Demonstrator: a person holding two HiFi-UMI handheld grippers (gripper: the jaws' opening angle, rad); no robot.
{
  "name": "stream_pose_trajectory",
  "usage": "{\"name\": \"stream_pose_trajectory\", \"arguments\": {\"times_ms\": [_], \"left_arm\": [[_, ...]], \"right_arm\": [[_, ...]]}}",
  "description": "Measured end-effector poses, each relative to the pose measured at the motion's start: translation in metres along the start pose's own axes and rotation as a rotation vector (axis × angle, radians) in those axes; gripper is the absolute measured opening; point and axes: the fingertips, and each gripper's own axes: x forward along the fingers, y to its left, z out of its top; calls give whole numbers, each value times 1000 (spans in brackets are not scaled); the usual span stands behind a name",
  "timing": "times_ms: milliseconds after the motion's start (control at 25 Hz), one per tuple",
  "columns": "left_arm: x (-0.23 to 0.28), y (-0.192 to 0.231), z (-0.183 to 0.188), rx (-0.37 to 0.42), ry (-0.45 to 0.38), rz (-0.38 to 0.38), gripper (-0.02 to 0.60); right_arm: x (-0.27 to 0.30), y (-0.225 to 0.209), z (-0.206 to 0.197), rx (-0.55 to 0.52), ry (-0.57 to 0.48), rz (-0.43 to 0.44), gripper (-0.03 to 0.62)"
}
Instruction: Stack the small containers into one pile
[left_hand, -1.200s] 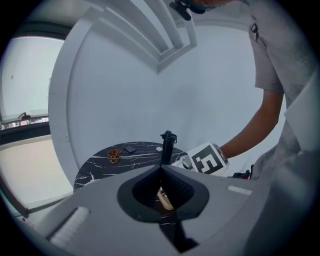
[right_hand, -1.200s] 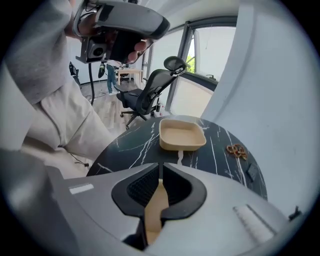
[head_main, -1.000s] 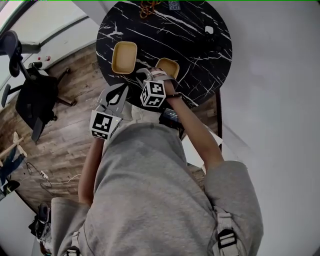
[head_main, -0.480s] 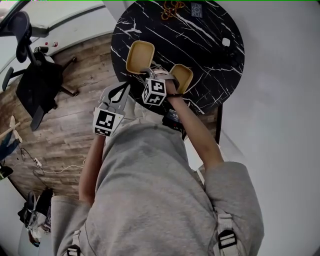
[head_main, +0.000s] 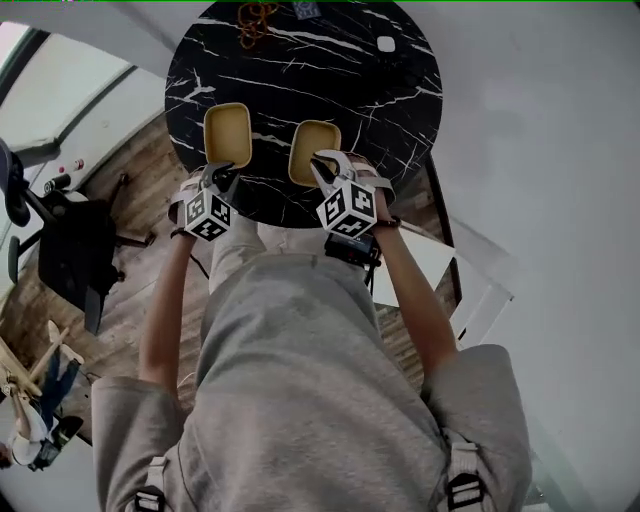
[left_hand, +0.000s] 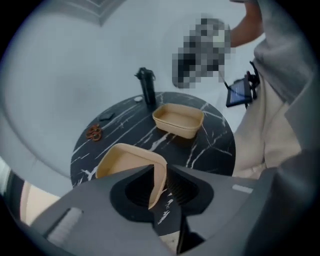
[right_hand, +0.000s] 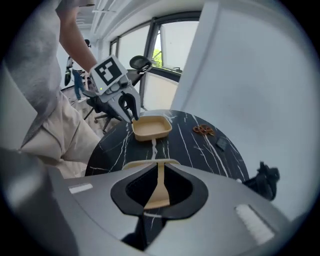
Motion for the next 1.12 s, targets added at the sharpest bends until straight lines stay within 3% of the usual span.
{"name": "stream_pose_trajectory", "arguments": {"times_ms": [80,160,360,600,920,1120], "left_arm": [[16,-15,-8,107,64,-84,96],[25,-24,-11,155,98,-129,101],[39,-27,-12,262,160,-142,90],[52,-28,-14,264,254,-159,55],[50,-27,-6,272,263,-135,22],[41,-24,3,290,225,-87,12]], "right_arm": [[-21,-6,-29,83,23,-53,55],[-39,-9,-56,172,38,-107,54],[-67,1,-107,339,54,-200,52],[-82,14,-138,433,51,-239,51],[-79,12,-144,466,19,-251,51],[-75,8,-143,463,9,-251,46]]}}
